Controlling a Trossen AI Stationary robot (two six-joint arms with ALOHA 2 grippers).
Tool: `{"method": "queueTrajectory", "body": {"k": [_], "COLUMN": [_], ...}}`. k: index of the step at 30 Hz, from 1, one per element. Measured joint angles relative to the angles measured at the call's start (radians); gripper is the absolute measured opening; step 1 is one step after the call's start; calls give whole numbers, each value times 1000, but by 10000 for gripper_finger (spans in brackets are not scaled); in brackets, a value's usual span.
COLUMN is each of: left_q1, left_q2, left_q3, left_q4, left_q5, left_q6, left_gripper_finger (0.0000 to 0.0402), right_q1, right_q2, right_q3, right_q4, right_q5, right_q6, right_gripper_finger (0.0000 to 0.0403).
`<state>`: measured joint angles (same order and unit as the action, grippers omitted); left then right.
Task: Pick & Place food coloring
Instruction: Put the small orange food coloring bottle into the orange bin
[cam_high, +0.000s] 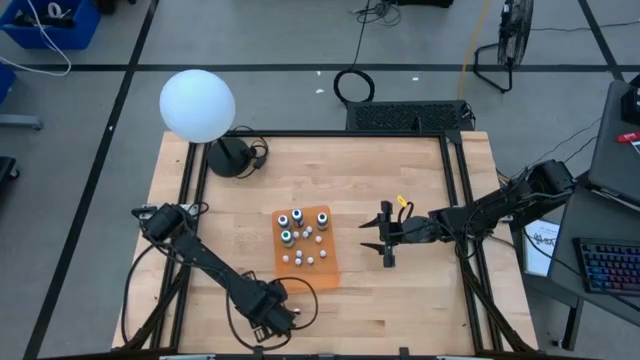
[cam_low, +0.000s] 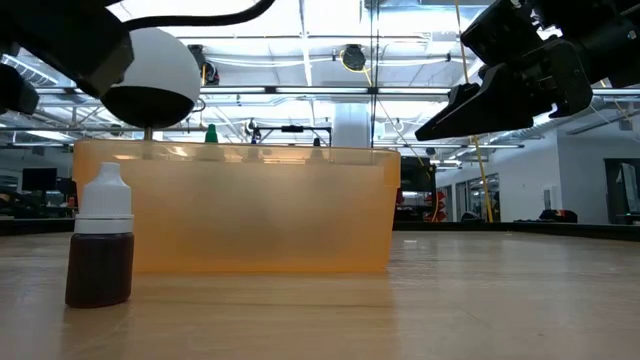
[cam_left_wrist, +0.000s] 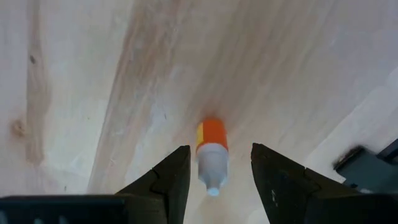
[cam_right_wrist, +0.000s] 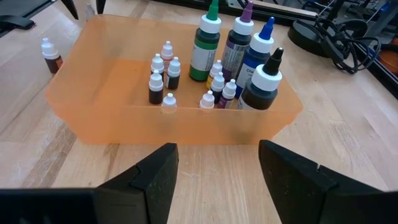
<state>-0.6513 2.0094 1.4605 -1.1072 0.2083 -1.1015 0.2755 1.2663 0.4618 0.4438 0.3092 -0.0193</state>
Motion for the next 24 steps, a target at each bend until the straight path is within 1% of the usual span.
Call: {"method": "queueTrajectory", "body": {"k": [19, 24], "left_q1": [-1, -1], "left_q2": [0, 0], "left_q3": [-4, -51], "left_q4": [-5, 6], "left_q5": [15, 61], "left_q6": [-26, -39], "left_gripper_finger": [172, 172], "right_q1": [0, 0], "right_q2": [0, 0], "right_q3": [0, 0], "right_q4": [0, 0], "right_q5": [0, 0], "right_q6": [0, 0], "right_gripper_finger": [212, 212]}}
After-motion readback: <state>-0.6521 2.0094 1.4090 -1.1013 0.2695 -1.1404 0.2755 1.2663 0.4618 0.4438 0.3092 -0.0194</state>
